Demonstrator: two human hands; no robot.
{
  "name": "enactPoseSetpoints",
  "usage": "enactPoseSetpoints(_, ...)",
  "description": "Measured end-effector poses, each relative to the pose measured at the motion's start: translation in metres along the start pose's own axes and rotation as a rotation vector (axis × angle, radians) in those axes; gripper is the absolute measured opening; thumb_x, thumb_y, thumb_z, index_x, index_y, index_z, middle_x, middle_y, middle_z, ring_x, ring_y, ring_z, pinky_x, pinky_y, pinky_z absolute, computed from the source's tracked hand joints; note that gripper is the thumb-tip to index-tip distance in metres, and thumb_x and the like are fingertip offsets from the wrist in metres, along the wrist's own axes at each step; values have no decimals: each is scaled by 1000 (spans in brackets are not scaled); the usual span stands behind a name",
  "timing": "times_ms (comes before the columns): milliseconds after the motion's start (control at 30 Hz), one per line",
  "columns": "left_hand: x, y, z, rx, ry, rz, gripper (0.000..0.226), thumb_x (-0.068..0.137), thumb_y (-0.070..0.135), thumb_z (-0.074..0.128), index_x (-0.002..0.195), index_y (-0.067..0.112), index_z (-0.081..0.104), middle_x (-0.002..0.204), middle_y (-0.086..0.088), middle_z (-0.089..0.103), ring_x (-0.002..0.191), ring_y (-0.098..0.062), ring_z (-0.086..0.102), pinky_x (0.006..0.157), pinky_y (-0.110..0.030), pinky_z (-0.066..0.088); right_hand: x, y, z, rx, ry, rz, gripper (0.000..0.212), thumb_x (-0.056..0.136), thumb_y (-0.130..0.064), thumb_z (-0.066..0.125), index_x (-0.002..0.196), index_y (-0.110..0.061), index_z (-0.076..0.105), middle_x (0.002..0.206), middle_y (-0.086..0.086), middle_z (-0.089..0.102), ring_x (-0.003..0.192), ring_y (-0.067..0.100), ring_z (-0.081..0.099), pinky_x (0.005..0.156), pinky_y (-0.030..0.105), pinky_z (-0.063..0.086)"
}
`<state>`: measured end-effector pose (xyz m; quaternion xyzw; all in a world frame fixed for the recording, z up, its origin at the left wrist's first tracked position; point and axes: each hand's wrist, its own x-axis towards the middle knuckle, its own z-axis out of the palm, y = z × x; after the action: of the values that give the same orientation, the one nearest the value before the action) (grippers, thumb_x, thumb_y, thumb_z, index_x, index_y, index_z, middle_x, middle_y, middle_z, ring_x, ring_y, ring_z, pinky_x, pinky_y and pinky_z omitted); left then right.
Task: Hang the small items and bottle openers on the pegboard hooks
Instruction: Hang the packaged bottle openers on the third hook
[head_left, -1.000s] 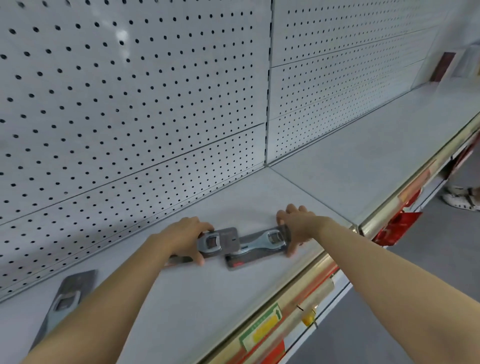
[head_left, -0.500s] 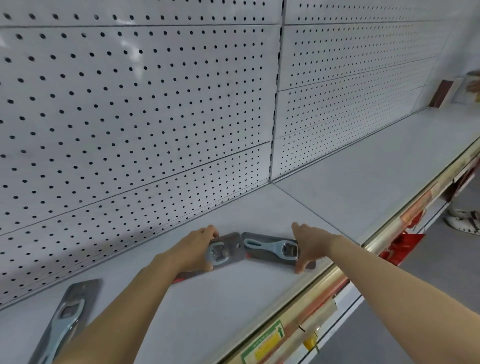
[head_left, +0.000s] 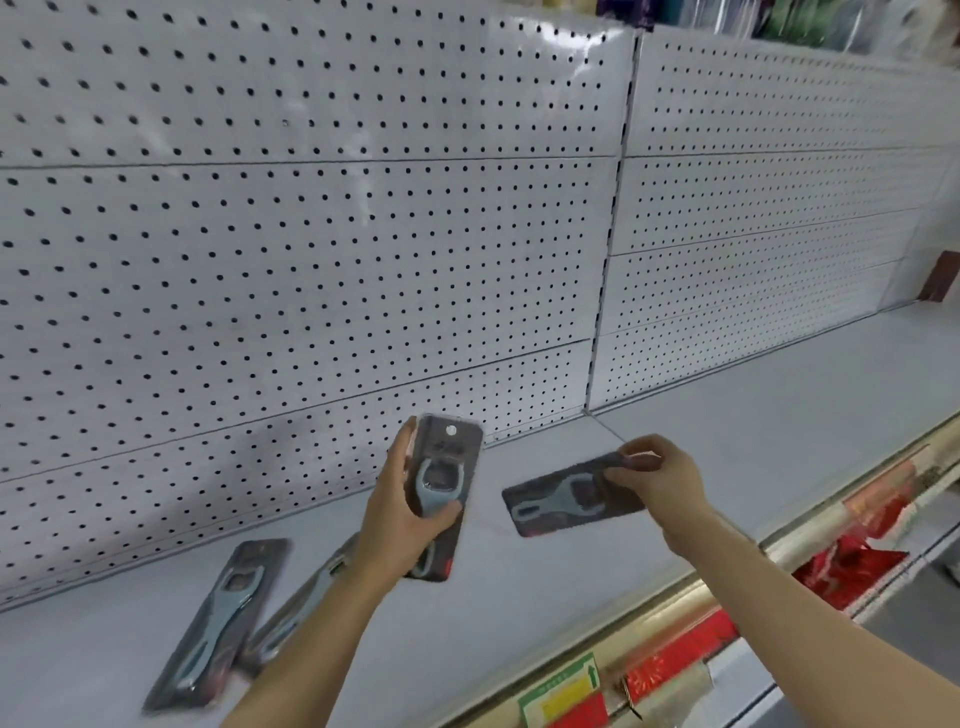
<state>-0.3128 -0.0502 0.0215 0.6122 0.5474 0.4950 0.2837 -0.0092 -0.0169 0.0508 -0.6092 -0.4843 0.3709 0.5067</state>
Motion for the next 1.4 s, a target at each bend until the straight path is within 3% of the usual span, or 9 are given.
enactPoseSetpoints(133,-44,32,-23,-69,195,84,108,75,9,83,139,66,18,142,28,44,125,8,48,103,-34,48,-38,-36,19,271,59,-67,14,75,-8,80,86,-13,74,85,9,73,75,24,68,62,29,54)
enactPoseSetpoints(300,-112,63,-60,-67,317,159,115,77,5,81,150,55,7,155,17,33,137,-10,43,108,-46,45,-99,-60,42,460,-119,-49,23,90,4,59,96,-15,72,92,8,70,83,22,63,75,34,54)
enactPoseSetpoints(500,-180,97,-114,95,441,214,116,79,5,80,150,55,2,119,55,30,114,20,45,87,-6,41,-176,-88,73,556,-291,-38,15,83,3,69,92,-7,63,92,16,67,79,25,64,68,31,52)
enactPoseSetpoints(633,-207,119,-153,147,548,248,114,81,11,79,152,52,-1,117,49,31,114,17,43,90,-11,40,-222,-117,96,592,-399,-55,16,79,3,72,93,-2,67,81,10,68,64,16,64,58,26,49)
enactPoseSetpoints(733,-221,132,-181,216,635,305,112,82,12,78,152,49,-1,126,40,29,120,19,37,92,-1,36,-250,-136,118,588,-481,-86,16,79,3,72,93,-4,68,78,8,71,64,15,67,59,26,51)
enactPoseSetpoints(900,-236,141,-233,252,730,343,108,83,18,77,151,53,1,129,2,39,120,-9,50,98,-27,48,-290,-172,162,567,-582,-134,19,77,3,75,93,-4,69,76,7,73,66,18,68,62,30,53)
enactPoseSetpoints(1100,-231,141,-298,292,864,385,99,80,15,80,156,29,18,120,1,40,111,8,46,86,2,37,-333,-204,211,607,-602,-174,20,76,3,75,93,-7,71,74,6,74,63,15,69,57,25,54)
enactPoseSetpoints(1267,-211,137,-327,275,816,364,96,82,18,79,156,28,20,121,0,40,106,16,42,82,5,33,-360,-217,240,620,-596,-195,14,85,-5,69,95,-13,75,90,12,76,79,20,70,78,35,56)
enactPoseSetpoints(1400,-198,127,-335,281,788,343,97,80,18,80,156,26,21,121,2,38,104,14,43,81,8,31,-371,-224,249,634,-559,-203,14,86,-5,67,93,-14,76,90,11,75,77,18,69,75,34,54)
